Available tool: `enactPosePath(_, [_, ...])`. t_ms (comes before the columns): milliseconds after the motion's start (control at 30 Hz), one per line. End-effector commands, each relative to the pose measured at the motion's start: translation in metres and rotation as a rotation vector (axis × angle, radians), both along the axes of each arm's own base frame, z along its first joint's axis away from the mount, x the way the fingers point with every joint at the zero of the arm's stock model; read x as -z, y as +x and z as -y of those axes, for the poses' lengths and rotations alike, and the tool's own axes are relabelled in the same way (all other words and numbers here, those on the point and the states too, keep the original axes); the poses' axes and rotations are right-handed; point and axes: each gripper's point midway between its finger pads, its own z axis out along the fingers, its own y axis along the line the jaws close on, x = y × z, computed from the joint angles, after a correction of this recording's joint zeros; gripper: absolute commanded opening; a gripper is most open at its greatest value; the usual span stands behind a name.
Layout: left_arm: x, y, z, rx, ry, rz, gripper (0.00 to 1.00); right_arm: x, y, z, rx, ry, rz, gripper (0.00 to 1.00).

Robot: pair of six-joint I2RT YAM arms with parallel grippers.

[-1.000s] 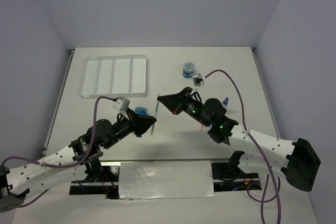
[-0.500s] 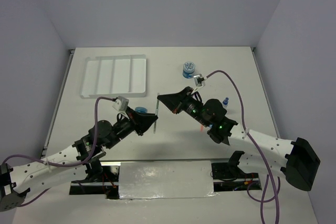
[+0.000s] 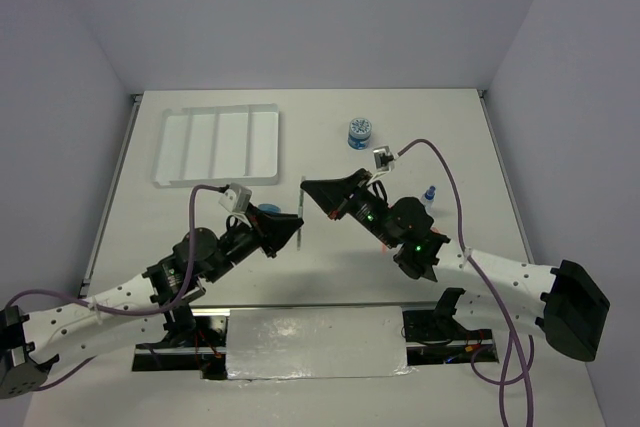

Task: Sort the stationery into containers
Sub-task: Close the pen cap on the pen.

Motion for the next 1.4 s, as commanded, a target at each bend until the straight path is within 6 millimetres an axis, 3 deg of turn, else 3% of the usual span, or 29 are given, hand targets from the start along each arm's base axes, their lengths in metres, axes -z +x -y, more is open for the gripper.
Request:
enactPosePath(0, [-0.084,0.009,-0.013,-0.074,-0.202,0.162,0.00,0.012,-0.019,-0.008,-0.069,-0.035,0.037,0.00])
enactPosePath(167, [-0.098,0.005,-0.012,-0.053,-0.219,0.217,0.00,0.009,-0.024,-0.007,-0.066,-0.045,0.111,0.00])
enactPosePath(400, [-0.099,0.001,-0.009,-0.031,-0.156,0.282,0.00,0.011,-0.029,-0.006,-0.083,-0.119,0.175,0.00])
enactPosePath(567, [-0.098,-0.003,-0.005,0.000,-0.086,0.355,0.00,0.009,-0.036,-0.005,-0.106,-0.128,0.197,0.07])
enactPosePath(733, [-0.088,-0.007,0.009,0.069,-0.014,0.375,0.00,-0.004,-0.037,0.001,-0.093,-0.135,0.229,0.06])
enactPosePath(867, [-0.083,-0.005,0.008,0.057,-0.032,0.354,0.00,-0.004,-0.038,0.005,-0.084,-0.132,0.241,0.05])
enactPosePath(1033, [-0.087,-0.004,0.004,0.038,-0.053,0.352,0.00,-0.005,-0.044,0.001,-0.123,-0.125,0.251,0.15])
enactPosePath(1167, [-0.084,-0.007,0.009,0.069,-0.026,0.360,0.00,-0.011,-0.046,0.002,-0.127,-0.112,0.261,0.33])
enactPosePath(1367, [-0.075,-0.012,0.012,0.102,-0.022,0.358,0.00,-0.019,-0.049,0.004,-0.130,-0.103,0.274,0.37])
